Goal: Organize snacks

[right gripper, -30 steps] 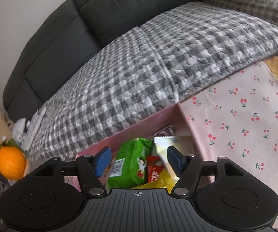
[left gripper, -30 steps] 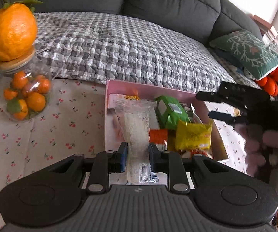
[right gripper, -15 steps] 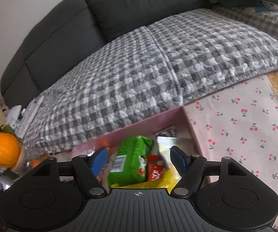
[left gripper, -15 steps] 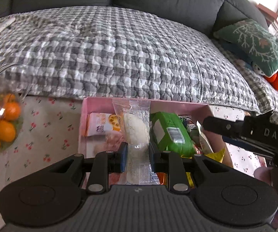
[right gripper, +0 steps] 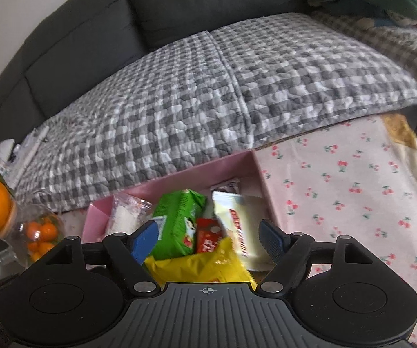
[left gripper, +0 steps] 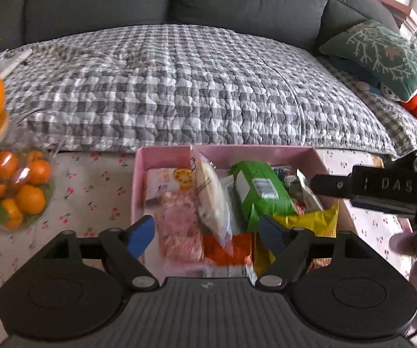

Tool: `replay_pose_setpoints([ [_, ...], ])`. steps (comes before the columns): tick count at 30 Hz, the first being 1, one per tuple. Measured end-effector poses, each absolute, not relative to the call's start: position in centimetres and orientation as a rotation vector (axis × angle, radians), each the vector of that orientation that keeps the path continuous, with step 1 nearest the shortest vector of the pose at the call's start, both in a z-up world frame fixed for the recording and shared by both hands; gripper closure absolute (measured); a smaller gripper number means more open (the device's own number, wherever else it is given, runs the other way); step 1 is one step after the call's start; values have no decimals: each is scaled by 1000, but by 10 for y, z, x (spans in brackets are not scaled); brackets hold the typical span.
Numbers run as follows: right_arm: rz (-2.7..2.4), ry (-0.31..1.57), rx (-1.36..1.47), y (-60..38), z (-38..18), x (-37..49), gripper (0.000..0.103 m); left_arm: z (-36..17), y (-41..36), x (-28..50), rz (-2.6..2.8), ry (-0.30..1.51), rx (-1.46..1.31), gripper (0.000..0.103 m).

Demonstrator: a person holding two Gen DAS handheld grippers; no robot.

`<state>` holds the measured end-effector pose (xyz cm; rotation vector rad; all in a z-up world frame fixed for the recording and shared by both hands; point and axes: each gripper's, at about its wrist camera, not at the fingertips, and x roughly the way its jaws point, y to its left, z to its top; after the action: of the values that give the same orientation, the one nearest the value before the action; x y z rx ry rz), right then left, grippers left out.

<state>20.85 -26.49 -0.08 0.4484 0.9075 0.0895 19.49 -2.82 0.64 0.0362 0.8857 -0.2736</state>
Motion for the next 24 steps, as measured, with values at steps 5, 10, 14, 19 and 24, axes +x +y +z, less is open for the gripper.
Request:
replay_pose_setpoints([
  [5, 74, 916, 435, -269, 12, 187, 18, 14, -20, 171, -264, 890, 32, 18],
  [10, 41, 939, 386, -272, 18, 163, 18, 23, -16, 148, -261, 880, 32, 9],
  [14, 26, 948, 372, -277, 23, 143, 17, 29, -13, 135, -260, 873, 30, 5],
  [19, 8, 953, 369, -283, 31, 119, 15, 34, -10, 115, -255, 866, 45, 1],
  [24, -3, 962, 364, -284, 35, 88, 14, 32, -4, 90, -244, 864, 43, 1],
])
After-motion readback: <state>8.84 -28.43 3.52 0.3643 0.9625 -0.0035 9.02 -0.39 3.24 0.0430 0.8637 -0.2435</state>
